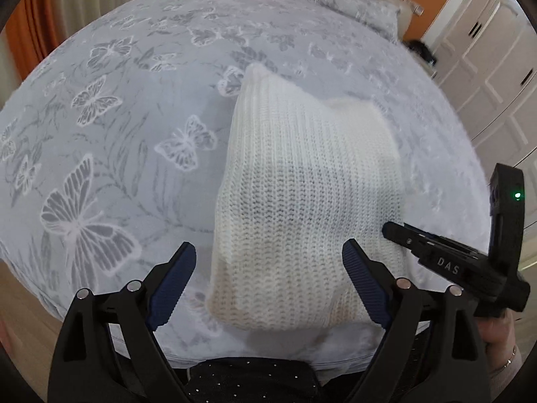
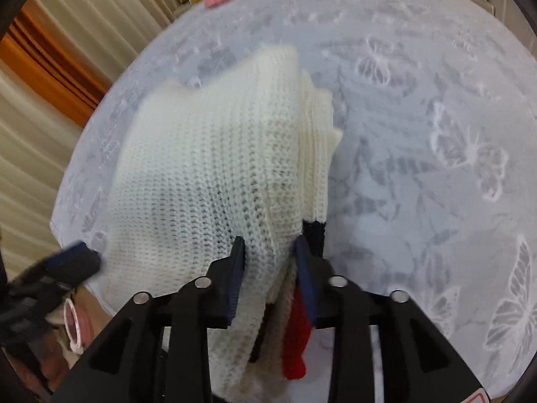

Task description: Fold small clothes

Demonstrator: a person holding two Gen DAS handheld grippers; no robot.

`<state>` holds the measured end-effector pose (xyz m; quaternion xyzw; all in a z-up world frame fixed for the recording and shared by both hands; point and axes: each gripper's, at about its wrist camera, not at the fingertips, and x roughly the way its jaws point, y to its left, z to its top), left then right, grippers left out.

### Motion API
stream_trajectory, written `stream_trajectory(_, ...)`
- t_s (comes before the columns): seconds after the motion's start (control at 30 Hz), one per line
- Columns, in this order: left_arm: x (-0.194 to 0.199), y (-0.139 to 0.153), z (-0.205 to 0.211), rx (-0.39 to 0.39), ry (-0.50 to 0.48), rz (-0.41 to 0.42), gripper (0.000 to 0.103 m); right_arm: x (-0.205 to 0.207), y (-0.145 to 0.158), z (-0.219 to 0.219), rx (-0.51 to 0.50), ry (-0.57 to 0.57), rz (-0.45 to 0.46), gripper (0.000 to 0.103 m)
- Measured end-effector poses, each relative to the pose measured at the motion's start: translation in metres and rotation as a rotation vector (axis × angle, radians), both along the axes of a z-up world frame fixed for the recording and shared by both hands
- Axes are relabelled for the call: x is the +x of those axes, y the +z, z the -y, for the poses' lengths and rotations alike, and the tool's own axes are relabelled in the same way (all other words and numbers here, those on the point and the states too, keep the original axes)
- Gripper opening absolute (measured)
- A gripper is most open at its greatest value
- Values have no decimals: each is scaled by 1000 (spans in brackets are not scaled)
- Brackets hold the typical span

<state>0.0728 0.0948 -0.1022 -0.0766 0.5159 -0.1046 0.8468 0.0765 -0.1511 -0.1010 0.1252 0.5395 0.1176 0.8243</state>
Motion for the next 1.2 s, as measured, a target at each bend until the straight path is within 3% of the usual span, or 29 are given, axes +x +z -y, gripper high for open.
stream_trajectory(0.1, -6, 3, 6, 30, 11, 4, 86, -21, 32, 9, 7, -55, 95, 37)
stream_trajectory(0.2, -18, 11, 11, 77, 22, 50, 87, -48, 53, 21, -94, -112, 181, 57)
stream_trajectory(0.33, -37, 18, 20, 153, 23, 112, 87, -85, 58, 38, -262, -140, 260, 60)
stream_trajectory(0.4, -49, 19, 26, 188, 17, 143, 87, -98, 56, 46, -305, -138, 263, 61)
stream_trajectory(0.77, -101, 14, 46, 311, 32, 298, 89, -135, 40, 56, -276, -150, 253, 72)
stream_trajectory(0.97, -103, 13, 41, 306, 69, 299, 91, -141, 36, 44, -330, -122, 256, 74)
stream_trajectory(1.2, -110, 14, 45, 309, 55, 330, 91, -143, 33, 51, -309, -169, 238, 76)
